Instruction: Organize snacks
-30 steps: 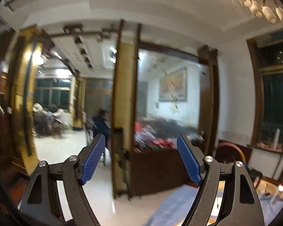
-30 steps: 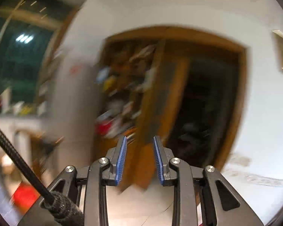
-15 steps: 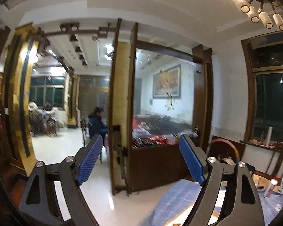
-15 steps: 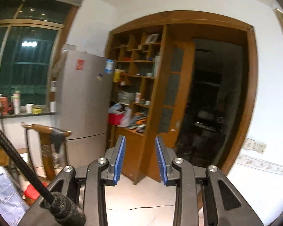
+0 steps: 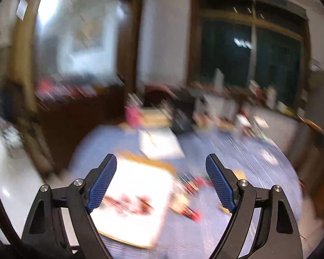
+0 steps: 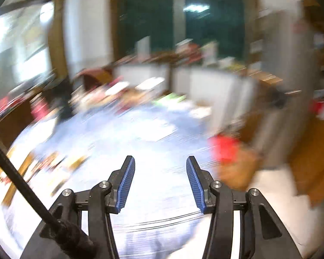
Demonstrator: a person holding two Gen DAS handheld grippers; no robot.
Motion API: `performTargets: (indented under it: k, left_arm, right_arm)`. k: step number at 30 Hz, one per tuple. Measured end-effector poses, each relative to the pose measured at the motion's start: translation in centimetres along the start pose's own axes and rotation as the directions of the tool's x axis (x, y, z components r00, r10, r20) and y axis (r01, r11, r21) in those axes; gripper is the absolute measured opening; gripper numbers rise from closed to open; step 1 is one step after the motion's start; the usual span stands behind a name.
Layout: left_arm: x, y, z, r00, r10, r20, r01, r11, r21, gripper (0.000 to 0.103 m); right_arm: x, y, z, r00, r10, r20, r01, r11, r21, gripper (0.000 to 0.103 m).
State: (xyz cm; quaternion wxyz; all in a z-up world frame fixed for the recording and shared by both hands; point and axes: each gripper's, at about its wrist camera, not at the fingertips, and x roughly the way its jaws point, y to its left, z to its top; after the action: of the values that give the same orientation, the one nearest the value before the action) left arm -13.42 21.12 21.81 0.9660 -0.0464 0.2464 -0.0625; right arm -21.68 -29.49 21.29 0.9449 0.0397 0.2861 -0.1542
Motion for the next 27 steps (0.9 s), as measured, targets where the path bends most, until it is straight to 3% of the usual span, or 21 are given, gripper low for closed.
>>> performTargets:
  k: [2,3,5,7,11,14,18,24,27]
  left_arm:
    - [5.0,-2.1,-2.9,0.991,-0.074,-0.107,0.074,0.997,-0.003,0.085]
    - [7.7,-3.5,-4.7,0.979,-0.111,-0.169,0.112,0.994,-0.002,0.084]
    - [12.5,-6.5,-7.4,0.941,-0.187,-0.283,0.189,0.982,-0.02,0.083]
    - [14.9,-8.9,-8.6,0.914,-0.231,-0.332,0.238,0.971,-0.021,0.083]
    - [17.7,-12.8,-8.9,0.887,-0.264,-0.378,0.293,0.956,0.019,0.083]
    - [19.7,-14.7,-8.7,0.879,-0.271,-0.393,0.321,0.945,0.068,0.083]
    - [22.0,-16.7,-9.8,0.877,-0.211,-0.431,0.311,0.934,0.175,0.084]
    - [24.5,-18.7,-11.1,0.885,-0.124,-0.449,0.279,0.914,0.295,0.084]
    - [25.1,-19.2,-11.5,0.884,-0.121,-0.452,0.281,0.91,0.305,0.084]
  right_arm:
    - [4.0,5.0,-2.0,0.993,0.101,-0.065,-0.105,0.993,-0.061,0.049]
    - [6.0,7.5,-2.6,0.985,0.139,-0.104,-0.148,0.986,-0.084,0.049]
    - [9.5,11.3,-2.8,0.96,0.211,-0.183,-0.229,0.97,-0.081,0.049]
    - [13.0,14.4,-2.3,0.922,0.285,-0.261,-0.307,0.95,-0.049,0.049]
    - [19.1,17.3,-1.1,0.896,0.281,-0.342,-0.293,0.956,0.018,0.049]
    - [23.1,18.0,0.2,0.874,0.268,-0.405,-0.26,0.963,0.077,0.049]
    - [26.5,18.6,0.4,0.861,0.257,-0.438,-0.216,0.966,0.143,0.049]
    - [28.3,20.0,-0.1,0.856,0.222,-0.467,-0.186,0.975,0.123,0.051]
    - [29.1,21.2,-0.2,0.851,0.214,-0.479,-0.196,0.977,0.086,0.053]
